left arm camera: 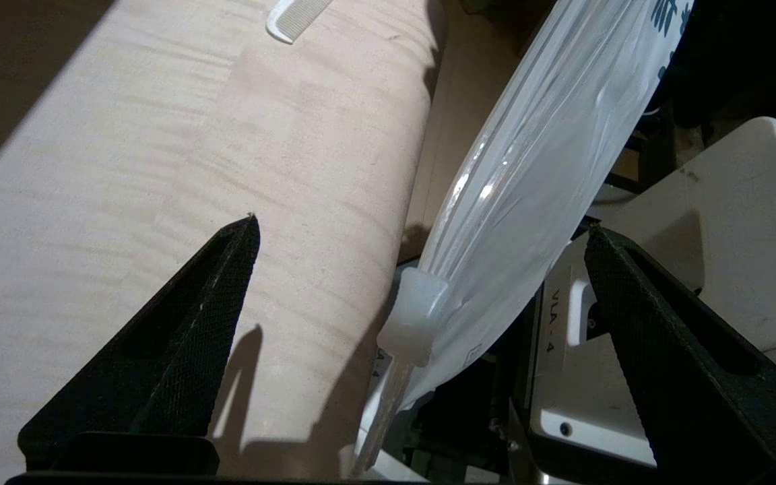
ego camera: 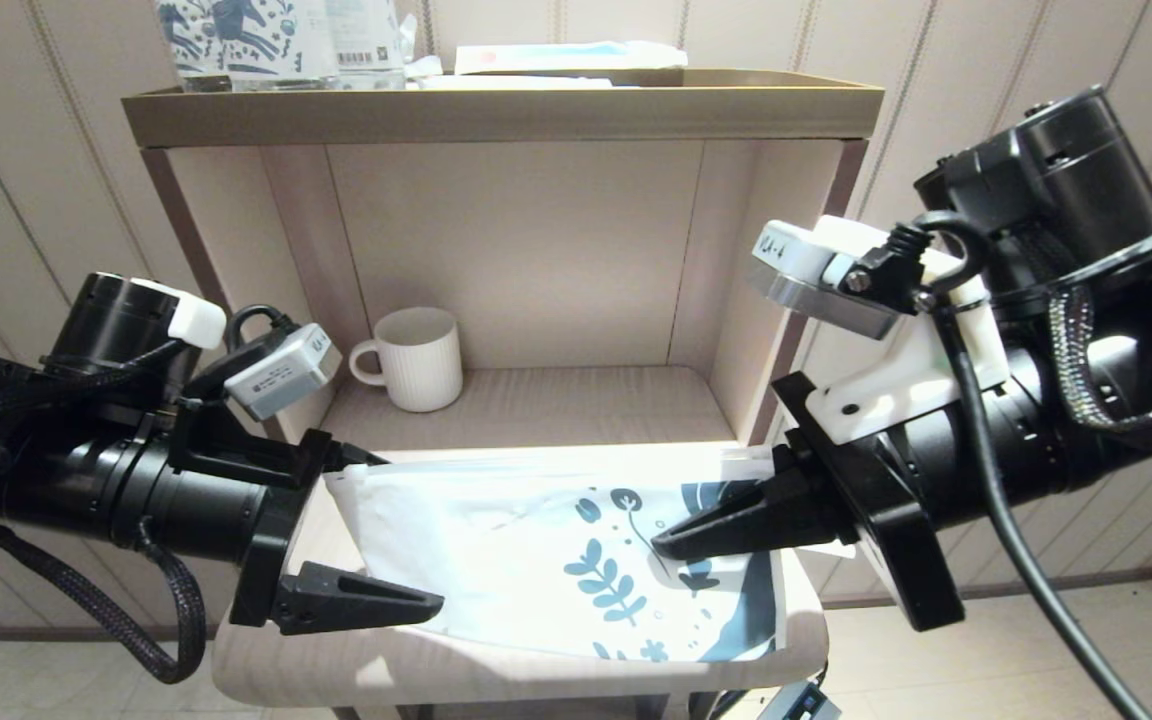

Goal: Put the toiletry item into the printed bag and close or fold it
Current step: Hand it to the other hand

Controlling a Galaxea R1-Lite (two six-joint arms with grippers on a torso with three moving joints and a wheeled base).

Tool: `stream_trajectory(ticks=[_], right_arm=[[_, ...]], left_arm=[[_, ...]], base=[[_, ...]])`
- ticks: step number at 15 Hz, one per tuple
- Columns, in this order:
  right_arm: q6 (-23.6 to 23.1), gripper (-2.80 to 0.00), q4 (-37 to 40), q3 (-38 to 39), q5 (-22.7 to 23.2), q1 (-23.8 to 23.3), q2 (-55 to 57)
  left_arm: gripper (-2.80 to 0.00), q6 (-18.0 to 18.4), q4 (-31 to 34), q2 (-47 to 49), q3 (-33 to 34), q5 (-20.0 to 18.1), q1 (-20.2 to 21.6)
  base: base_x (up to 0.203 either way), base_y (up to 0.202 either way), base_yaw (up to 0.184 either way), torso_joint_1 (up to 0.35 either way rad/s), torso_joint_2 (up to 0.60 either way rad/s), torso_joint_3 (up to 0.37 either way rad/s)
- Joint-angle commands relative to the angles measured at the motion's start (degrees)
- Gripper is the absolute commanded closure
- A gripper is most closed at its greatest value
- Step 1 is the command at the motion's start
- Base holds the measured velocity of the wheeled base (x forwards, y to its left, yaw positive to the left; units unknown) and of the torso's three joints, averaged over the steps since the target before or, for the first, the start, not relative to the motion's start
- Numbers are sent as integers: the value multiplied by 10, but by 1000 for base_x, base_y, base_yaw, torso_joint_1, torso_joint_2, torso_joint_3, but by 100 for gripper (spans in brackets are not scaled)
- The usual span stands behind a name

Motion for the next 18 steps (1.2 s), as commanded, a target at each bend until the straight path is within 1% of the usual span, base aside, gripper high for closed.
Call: stream_trajectory(ticks=[1,11,15,16,18], right_arm=[[-1,0,2,4,3,-5,-3],[-1,0,-7,3,8,-5,-4],[-1,0,-8,2,16,-5,-1],[-1,0,-8,2,17,-5,0],[-1,0,-8,1,17,-5,0]], left_arm=[[-280,2,0,3,-2,-3,0],[-280,2,0,14,-4,-3,0],[-280,2,-14,20,-3,-11,-3],[0,2,-15,20,-3,-11,-3],[0,1,-15,19,-2,-11,-3]], base=[[0,0,0,0,0,0],[0,0,0,0,0,0],[0,0,0,0,0,0],[0,0,0,0,0,0],[0,0,0,0,0,0]])
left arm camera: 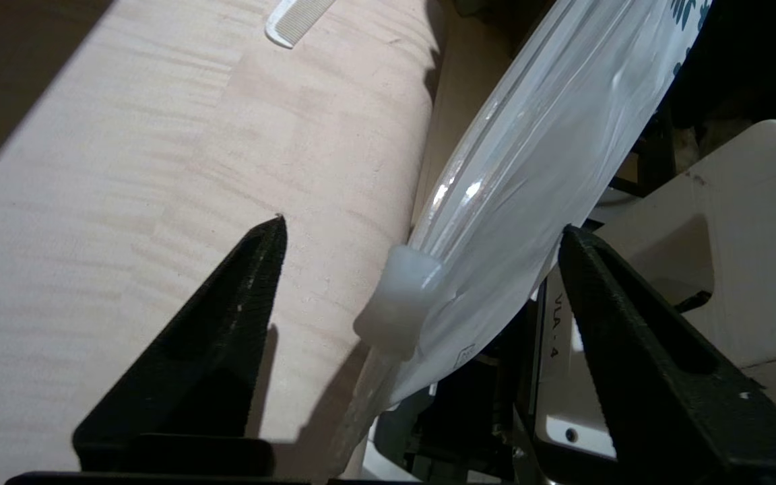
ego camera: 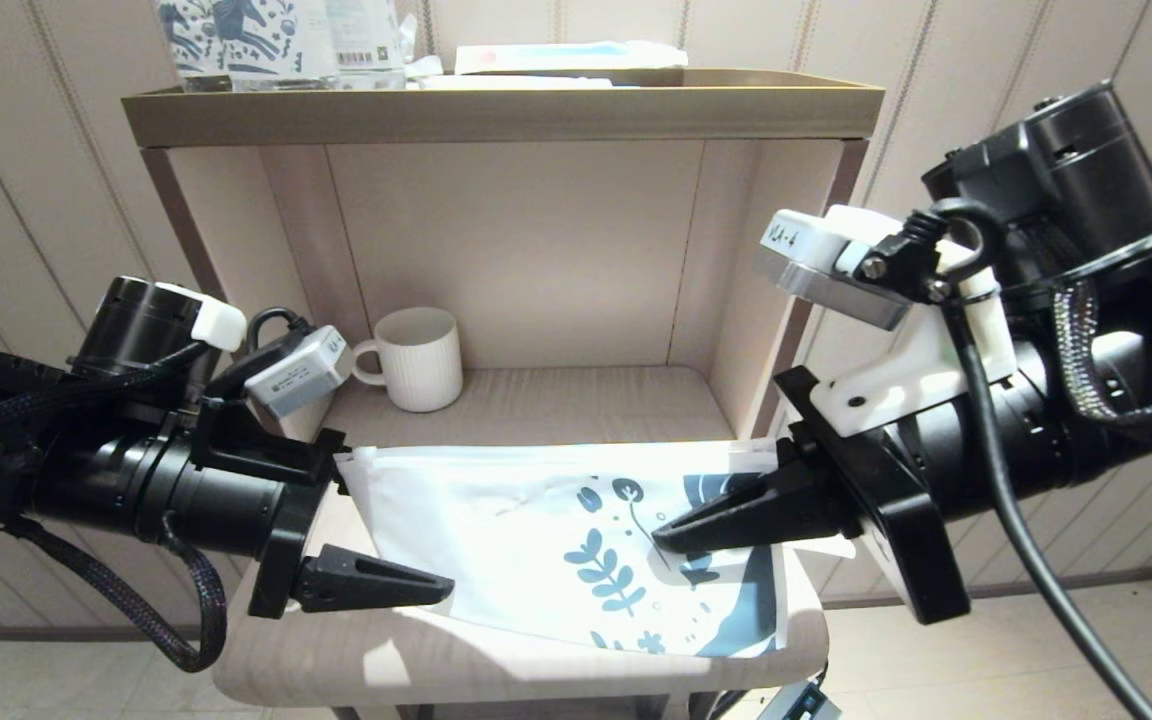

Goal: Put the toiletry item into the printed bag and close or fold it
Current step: Hand it to the other hand

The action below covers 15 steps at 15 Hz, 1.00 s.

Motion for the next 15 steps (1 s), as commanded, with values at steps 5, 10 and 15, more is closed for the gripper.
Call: stream_trajectory(ticks=[5,10,15], right_arm=[[-1,0,2,-1,3,0,2],[-2,0,2,8,3,1,2],[-6,0,2,8,-2,0,4]], left_arm=[[0,2,0,2,-1,-3,-1],[0,8,0,2,2,-14,-1],[0,7,0,-1,3,-14,-1]], base=[[0,0,0,0,0,0],[0,0,0,0,0,0],[0,0,0,0,0,0]])
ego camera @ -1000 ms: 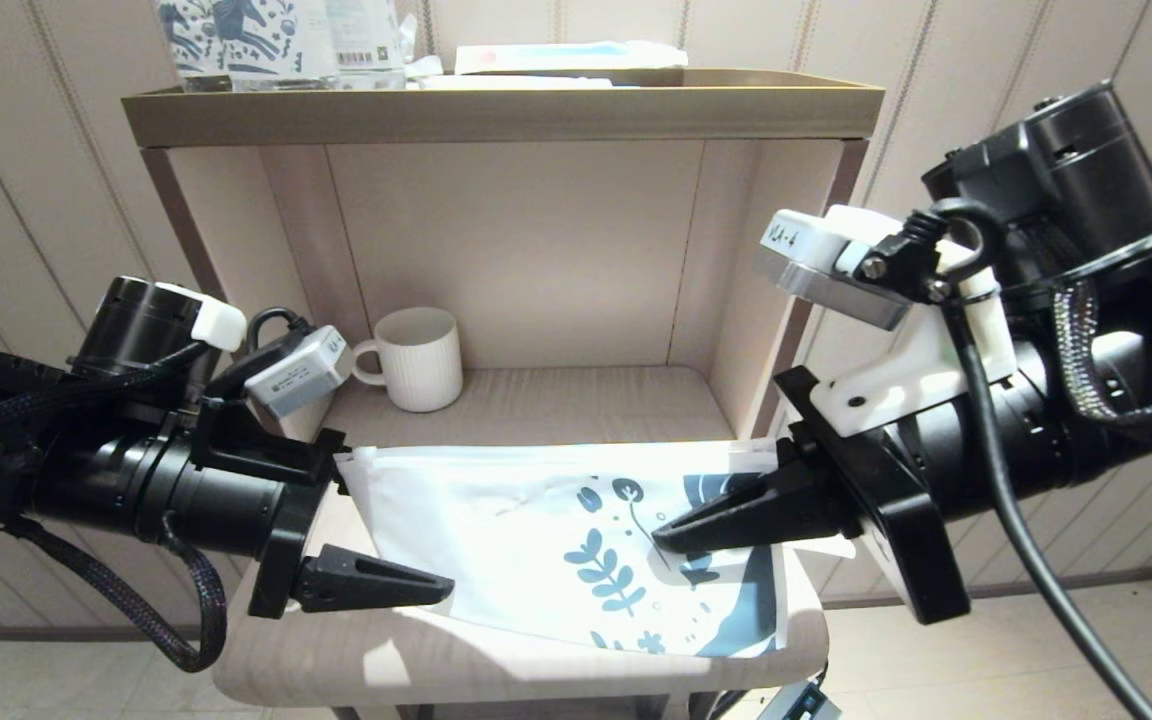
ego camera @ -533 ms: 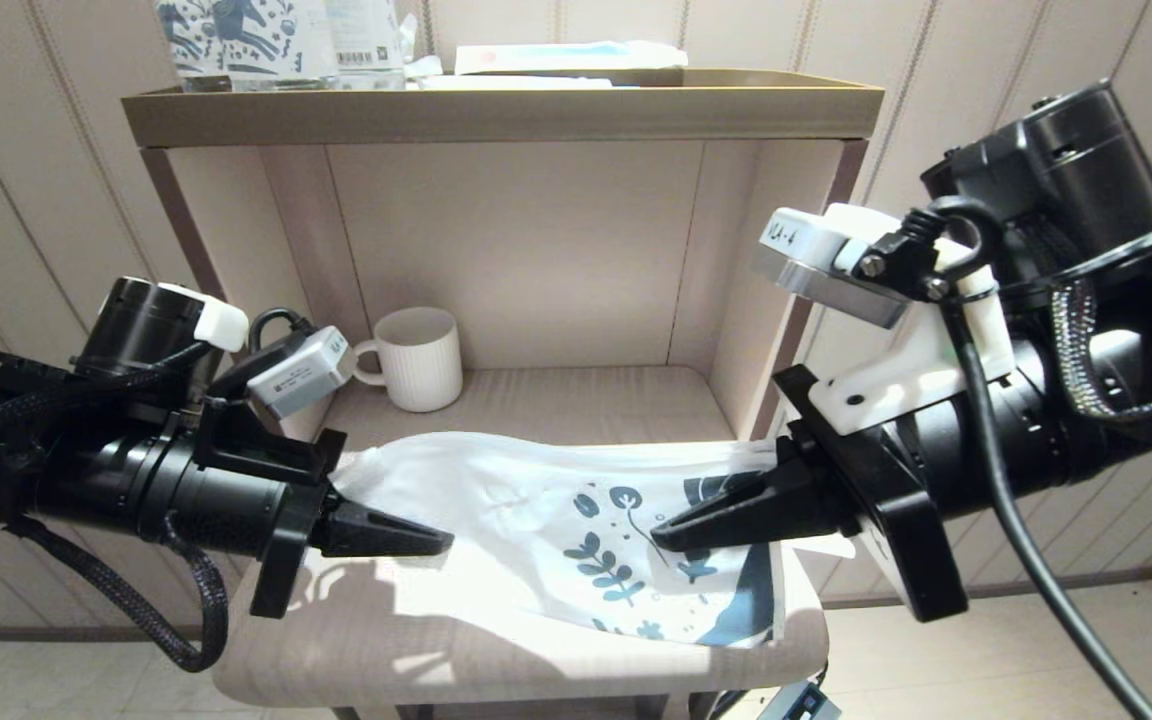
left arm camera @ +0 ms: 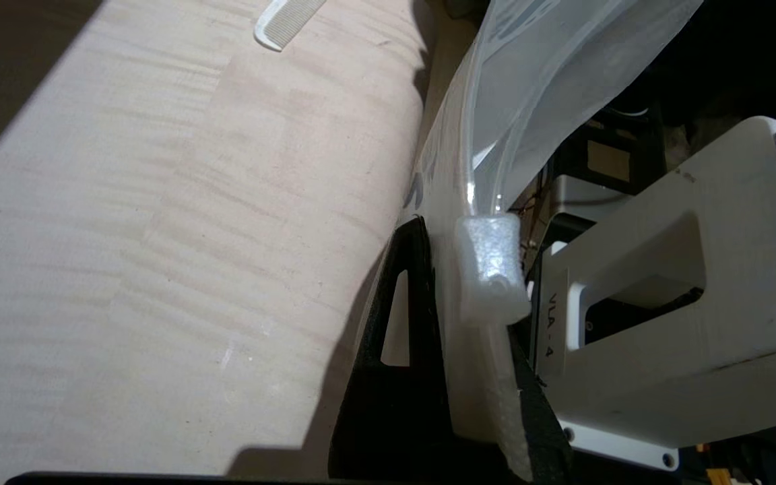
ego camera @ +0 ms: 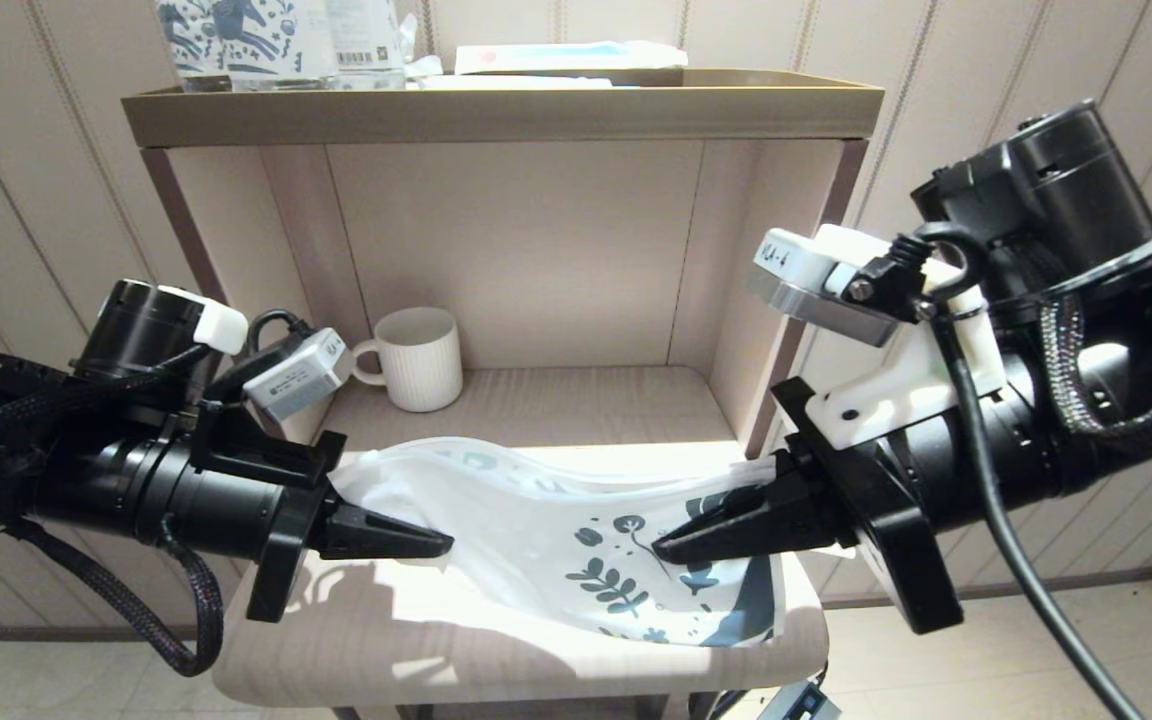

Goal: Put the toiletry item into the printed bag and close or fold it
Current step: Hand it to the other hand

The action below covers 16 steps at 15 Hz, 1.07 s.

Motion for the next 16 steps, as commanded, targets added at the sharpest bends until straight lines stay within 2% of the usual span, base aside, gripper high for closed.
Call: stream_trajectory(ticks=[1,8,9,16], right_arm=[[2,0,2,-7,-1,1,1],[2,0,1,-6,-4,1,9],[0,-280,-1,-1,-8,1,6],[-1,-280,-9,2,-12,1,10]], left_arm=[[0,2,1,0,0,-3,0],[0,2,2,2,0,-3,0],[0,2,2,2,0,-3,0],[0,3,2,1,2,-3,0]], base=[[0,0,0,0,0,0],[0,0,0,0,0,0],[0,0,0,0,0,0],[0,0,0,0,0,0]])
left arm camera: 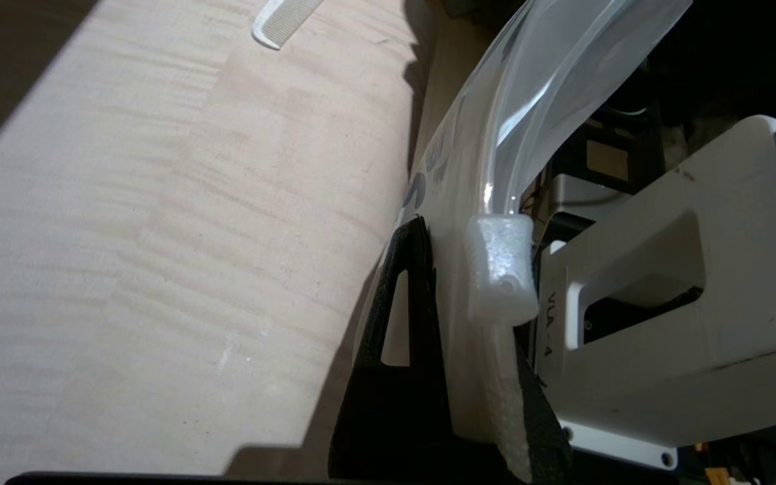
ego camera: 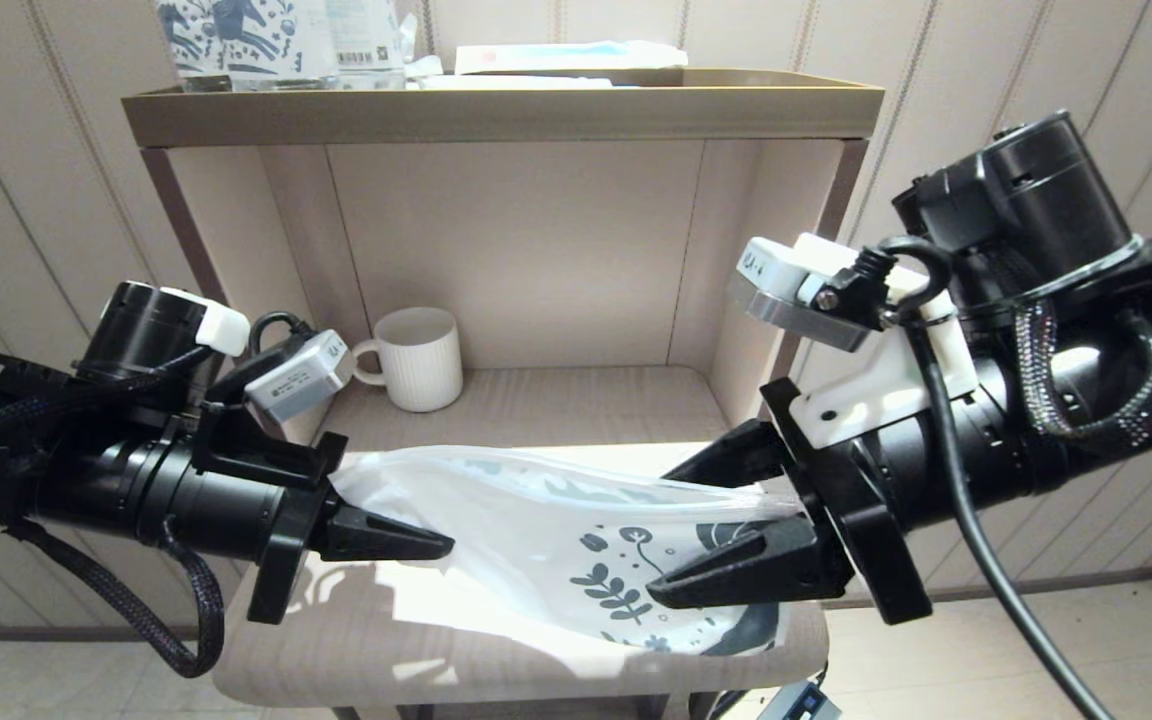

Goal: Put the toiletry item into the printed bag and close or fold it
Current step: Pick up the comb

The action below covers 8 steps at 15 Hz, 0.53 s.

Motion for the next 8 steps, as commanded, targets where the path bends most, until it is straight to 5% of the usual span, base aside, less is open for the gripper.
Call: stream_trajectory(ticks=[1,8], right_arm=[[-1,-280,2,0,2,0,0],[4,-280,7,5,3,-40,-39]], left_arm=[[0,3,1,-1,2,-3,0],[0,3,-2,15,-4,1,3]], base=[[0,0,0,0,0,0],[0,0,0,0,0,0]])
